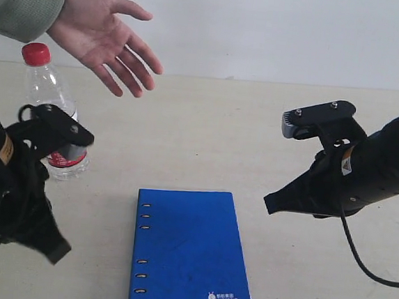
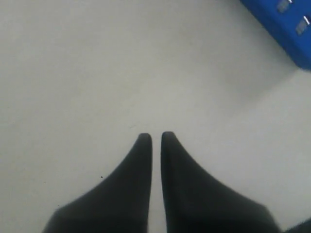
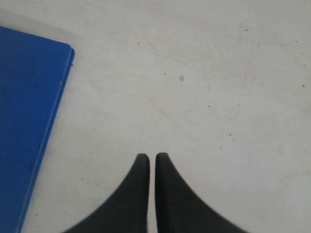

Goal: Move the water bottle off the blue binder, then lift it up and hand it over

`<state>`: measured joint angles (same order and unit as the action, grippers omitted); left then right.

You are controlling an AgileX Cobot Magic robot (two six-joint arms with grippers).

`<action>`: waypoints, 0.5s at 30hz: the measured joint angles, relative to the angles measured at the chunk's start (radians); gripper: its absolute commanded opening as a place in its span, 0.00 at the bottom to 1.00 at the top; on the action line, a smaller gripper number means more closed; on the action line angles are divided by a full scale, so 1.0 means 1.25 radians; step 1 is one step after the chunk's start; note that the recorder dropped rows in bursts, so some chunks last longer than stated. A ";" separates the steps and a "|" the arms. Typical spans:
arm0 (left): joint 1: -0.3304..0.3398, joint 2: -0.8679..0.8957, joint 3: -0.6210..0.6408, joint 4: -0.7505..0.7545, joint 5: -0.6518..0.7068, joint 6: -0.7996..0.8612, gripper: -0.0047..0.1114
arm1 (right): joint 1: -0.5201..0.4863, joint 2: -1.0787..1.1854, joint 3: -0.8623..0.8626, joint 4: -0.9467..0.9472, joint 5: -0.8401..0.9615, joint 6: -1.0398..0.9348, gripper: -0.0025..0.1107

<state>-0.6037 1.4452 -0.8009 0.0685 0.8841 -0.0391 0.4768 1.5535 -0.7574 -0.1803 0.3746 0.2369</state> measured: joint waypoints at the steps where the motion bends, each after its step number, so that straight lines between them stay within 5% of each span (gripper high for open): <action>1: 0.015 0.000 0.011 0.007 -0.032 -0.054 0.08 | 0.000 0.000 0.000 0.000 0.000 0.000 0.02; 7: 0.032 0.013 0.132 0.022 -0.314 -0.278 0.08 | 0.000 0.000 0.000 0.000 -0.002 0.000 0.02; 15: 0.034 0.114 0.142 0.023 -0.414 -0.348 0.08 | 0.000 0.000 0.000 -0.002 -0.048 0.000 0.02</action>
<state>-0.5610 1.5877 -0.6235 0.0973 0.3672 -0.4737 0.4768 1.5535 -0.7574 -0.1827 0.3145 0.2369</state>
